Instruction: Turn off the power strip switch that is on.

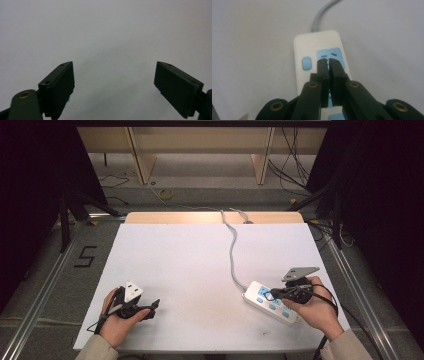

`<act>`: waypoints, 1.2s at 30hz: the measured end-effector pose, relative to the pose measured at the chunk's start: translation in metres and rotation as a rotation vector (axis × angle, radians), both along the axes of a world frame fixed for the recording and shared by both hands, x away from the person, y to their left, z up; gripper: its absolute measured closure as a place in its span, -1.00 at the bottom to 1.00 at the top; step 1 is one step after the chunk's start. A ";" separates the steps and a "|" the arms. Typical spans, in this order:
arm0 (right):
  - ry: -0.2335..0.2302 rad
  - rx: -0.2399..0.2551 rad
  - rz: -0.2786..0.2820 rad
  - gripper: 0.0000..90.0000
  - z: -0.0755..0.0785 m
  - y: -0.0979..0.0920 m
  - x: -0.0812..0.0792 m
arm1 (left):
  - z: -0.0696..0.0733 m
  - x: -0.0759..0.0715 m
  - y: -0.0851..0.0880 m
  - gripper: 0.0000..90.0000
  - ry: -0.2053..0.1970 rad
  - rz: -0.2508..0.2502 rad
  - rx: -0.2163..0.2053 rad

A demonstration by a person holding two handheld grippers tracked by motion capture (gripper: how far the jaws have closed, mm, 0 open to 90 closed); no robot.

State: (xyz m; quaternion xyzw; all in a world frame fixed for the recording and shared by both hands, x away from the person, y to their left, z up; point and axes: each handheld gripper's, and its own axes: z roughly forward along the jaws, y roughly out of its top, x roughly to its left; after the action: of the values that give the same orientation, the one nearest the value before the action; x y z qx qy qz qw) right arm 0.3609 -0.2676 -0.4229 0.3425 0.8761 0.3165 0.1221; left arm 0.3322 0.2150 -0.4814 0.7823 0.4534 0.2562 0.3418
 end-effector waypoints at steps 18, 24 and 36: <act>-0.110 0.138 0.076 0.65 -0.010 0.008 -0.010 | 0.001 -0.004 -0.004 -0.63 0.003 -0.017 -0.002; -0.115 0.182 0.093 0.42 -0.015 0.011 -0.013 | 0.001 -0.004 -0.004 -0.64 0.007 -0.019 -0.005; -0.166 0.201 0.111 -0.04 -0.024 0.018 -0.020 | -0.001 -0.010 -0.006 -0.65 0.031 -0.037 -0.015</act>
State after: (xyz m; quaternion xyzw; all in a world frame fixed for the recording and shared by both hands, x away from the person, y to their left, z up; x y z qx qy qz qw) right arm 0.3414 -0.2495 -0.4471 0.2767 0.8444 0.4363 0.1417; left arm 0.3224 0.2091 -0.4823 0.7917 0.4461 0.2344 0.3454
